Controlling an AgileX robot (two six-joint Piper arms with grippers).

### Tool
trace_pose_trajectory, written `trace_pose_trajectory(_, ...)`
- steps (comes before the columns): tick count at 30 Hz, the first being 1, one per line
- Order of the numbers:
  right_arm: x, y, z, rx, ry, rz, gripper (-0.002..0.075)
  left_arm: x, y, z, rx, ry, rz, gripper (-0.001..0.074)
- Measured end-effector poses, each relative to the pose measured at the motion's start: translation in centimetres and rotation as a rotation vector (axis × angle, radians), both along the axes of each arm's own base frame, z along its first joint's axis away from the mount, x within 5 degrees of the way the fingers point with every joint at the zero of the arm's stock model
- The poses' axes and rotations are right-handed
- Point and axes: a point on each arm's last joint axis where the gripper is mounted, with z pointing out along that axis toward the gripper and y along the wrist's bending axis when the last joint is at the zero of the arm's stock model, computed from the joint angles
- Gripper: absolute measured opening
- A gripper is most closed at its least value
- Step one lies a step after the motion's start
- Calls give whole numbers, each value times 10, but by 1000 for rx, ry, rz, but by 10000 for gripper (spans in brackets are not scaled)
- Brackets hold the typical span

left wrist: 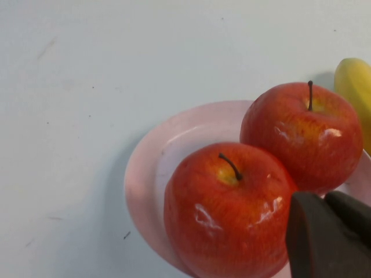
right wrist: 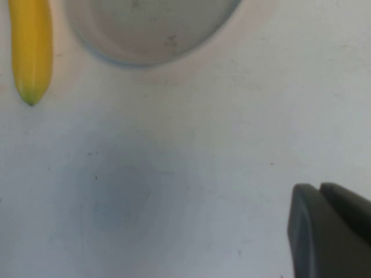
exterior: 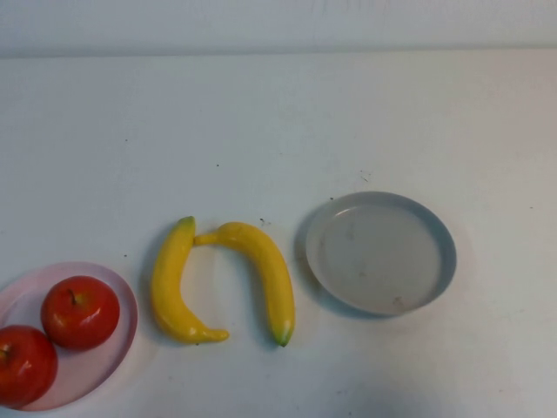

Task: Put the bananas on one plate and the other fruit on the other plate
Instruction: Put another type of fruit in the right plate

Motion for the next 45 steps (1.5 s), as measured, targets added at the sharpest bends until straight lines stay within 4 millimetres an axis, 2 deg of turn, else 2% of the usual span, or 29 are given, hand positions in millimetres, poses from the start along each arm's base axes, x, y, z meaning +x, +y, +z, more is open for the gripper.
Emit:
trace_pose_trajectory(4,29,10,-7,1,92,52,-15,0,0,0,0,0,0,4)
trace_pose_trajectory(7,49,32,-11,-14,133,160,-15,0,0,0,0,0,0,4)
trace_pose_trajectory(12,81,85,-12,-36,133,342,-15,0,0,0,0,0,0,4)
trace_pose_trajectory(18,111,160,-11,-82,93,555,-8,0,0,0,0,0,0,4)
trace_pose_trajectory(22,133,207,-11,-125,75,693,71,0,0,0,0,0,0,4)
trace_pose_trajectory(26,152,245,-18,-152,99,770,223,0,0,0,0,0,0,4)
trace_pose_trajectory(29,165,262,-23,-178,108,803,304,0,0,0,0,0,0,4)
trace_pose_trajectory(31,176,273,-29,-208,109,818,331,0,0,0,-1,0,0,4)
trace_pose_trajectory(38,214,292,-54,-322,118,731,350,0,0,0,-1,0,0,4)
trace_pose_trajectory(45,230,303,-69,-342,126,705,362,0,0,0,-1,0,0,4)
